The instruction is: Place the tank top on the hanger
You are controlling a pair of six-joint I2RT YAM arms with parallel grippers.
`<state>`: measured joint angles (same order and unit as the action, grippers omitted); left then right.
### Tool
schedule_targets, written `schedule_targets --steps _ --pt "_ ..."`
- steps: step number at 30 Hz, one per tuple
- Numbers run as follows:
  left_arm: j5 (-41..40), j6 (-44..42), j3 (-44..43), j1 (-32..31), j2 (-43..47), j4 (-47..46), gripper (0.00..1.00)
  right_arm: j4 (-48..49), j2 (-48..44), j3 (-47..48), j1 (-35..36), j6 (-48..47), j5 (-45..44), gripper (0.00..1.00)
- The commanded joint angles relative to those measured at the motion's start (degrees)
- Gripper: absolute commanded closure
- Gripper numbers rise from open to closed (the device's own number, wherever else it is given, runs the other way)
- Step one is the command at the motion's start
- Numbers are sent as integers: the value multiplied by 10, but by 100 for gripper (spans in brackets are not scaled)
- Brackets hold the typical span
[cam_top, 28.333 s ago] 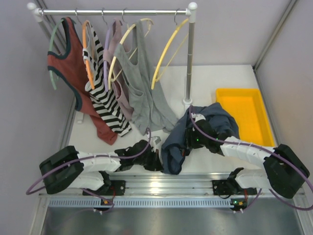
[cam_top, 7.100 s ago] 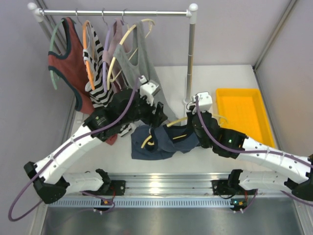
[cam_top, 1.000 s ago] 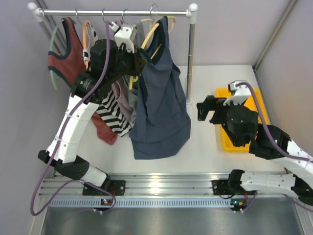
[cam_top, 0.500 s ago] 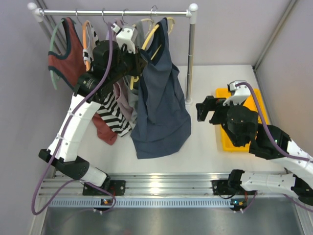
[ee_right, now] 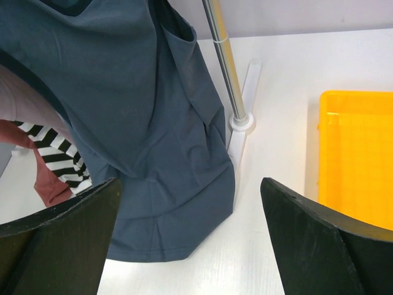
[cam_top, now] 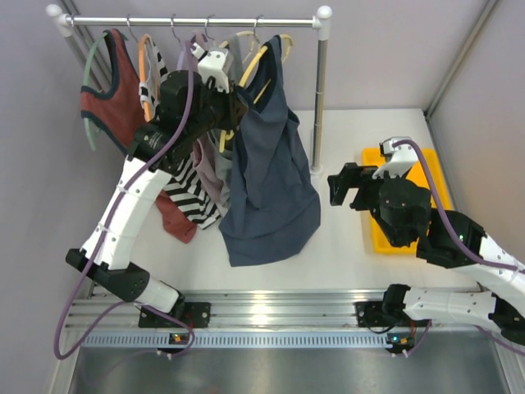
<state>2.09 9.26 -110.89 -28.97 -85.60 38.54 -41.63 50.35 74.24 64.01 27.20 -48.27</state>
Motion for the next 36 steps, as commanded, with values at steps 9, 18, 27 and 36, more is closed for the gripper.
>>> schedule_targets --steps 9,18,27,36 --pt "7 -20 4 3 46 -81 50 9 0 -1 6 4 12 5" --pt "-2 -44 11 3 78 -84 37 14 4 -1 7 3 18 5" --pt "71 -36 23 2 122 -100 34 23 4 -14 7 5 26 4" --pt "94 51 219 -60 177 -196 26 38 -5 -66 6 22 42 3"
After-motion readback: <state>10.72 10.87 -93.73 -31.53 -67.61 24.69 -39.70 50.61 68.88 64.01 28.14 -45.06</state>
